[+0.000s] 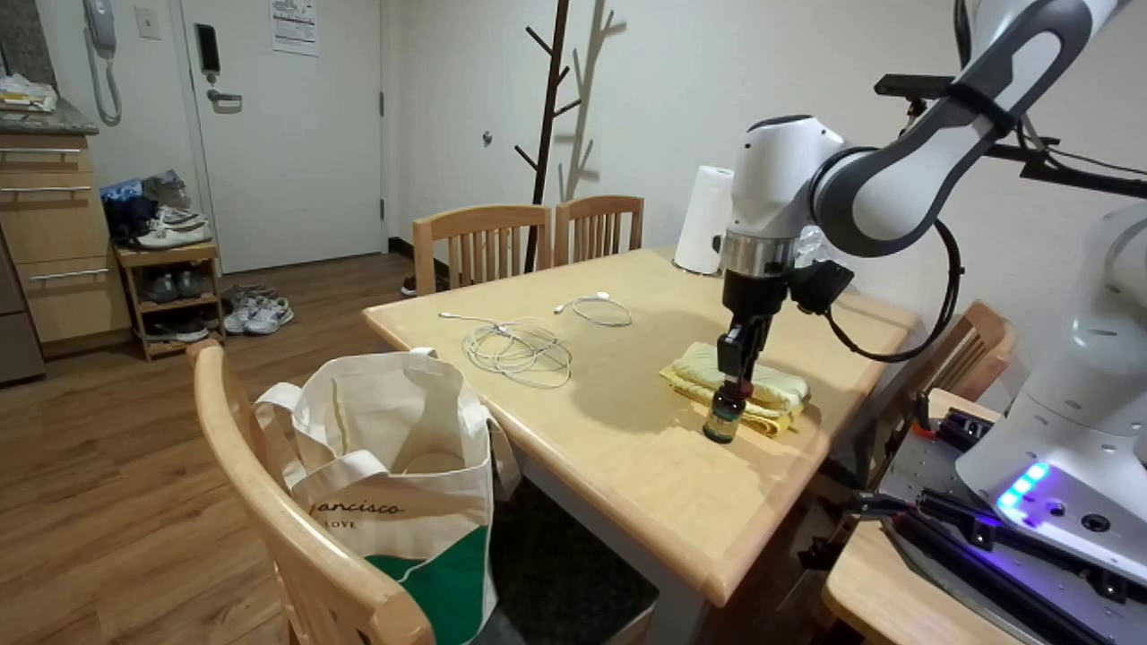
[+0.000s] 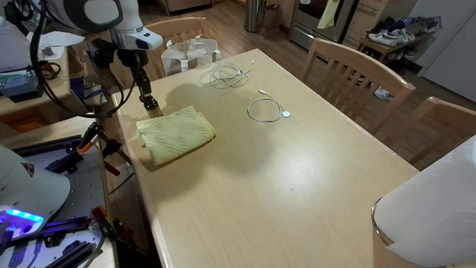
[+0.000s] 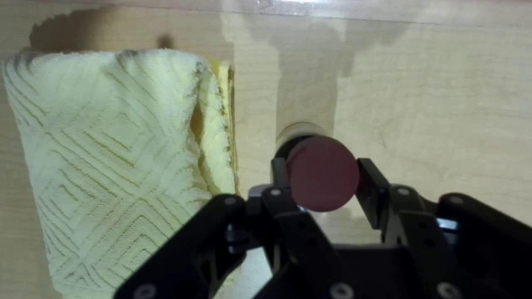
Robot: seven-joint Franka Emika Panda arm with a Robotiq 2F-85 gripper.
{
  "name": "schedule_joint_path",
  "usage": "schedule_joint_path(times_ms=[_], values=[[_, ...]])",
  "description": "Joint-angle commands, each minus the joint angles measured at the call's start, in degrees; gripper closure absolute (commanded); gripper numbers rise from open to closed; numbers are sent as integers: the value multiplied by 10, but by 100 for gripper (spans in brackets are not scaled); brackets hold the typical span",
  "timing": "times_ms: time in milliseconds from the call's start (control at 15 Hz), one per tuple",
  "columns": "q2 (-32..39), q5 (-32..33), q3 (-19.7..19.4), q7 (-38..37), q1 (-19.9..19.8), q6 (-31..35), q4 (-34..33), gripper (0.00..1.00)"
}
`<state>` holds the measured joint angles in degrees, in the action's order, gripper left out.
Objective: Close the bottle with the lid, wipe the table with the yellow cloth, and move the bottle forward
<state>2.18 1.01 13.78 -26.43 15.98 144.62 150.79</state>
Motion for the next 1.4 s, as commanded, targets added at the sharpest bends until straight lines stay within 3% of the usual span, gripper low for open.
schedule_joint_path(times_ms=[0,1333], values=[[-6,6,0,-11,-2,27,20,81],[-33,-23,-2,28,-7,-13,22,81]])
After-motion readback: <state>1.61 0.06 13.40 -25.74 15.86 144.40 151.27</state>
